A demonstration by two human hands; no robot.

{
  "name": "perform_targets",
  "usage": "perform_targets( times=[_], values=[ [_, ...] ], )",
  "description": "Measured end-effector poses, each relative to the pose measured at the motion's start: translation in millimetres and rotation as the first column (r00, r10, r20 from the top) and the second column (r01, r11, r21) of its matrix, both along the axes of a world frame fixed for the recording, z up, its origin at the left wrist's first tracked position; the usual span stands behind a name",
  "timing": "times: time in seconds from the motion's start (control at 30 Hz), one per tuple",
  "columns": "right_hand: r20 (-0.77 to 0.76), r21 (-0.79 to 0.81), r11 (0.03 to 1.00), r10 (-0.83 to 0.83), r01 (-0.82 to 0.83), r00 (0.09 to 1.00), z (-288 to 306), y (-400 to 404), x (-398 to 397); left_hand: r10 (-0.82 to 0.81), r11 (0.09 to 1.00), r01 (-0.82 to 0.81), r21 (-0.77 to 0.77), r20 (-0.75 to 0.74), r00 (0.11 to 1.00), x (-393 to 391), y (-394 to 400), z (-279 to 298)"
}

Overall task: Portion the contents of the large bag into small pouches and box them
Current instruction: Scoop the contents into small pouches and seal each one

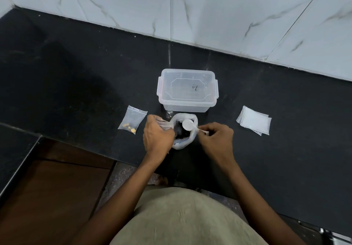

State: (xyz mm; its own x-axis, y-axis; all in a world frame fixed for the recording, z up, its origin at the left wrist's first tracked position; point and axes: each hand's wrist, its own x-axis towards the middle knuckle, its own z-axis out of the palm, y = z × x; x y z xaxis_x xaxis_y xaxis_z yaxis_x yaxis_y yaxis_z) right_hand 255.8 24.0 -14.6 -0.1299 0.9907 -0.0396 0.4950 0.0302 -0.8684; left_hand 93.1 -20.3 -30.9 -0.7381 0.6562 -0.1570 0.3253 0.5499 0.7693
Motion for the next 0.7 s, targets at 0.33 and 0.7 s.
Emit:
perform_targets(
  times=[0.33, 0.7],
  values=[
    [0.464, 0.110, 0.940, 0.238, -0.322, 0.853, -25.7, 4.1, -16.3, -0.132, 0.915, 0.199, -0.352, 0.205, 0.970, 1.6, 4.2, -16.3],
    [0.430, 0.012, 0.968, 0.220, -0.250, 0.875, -32.2, 9.4, -8.6, 0.081, 0.967, -0.251, 0.034, 0.897, 0.435, 8.1, 15.4, -24.1]
  ],
)
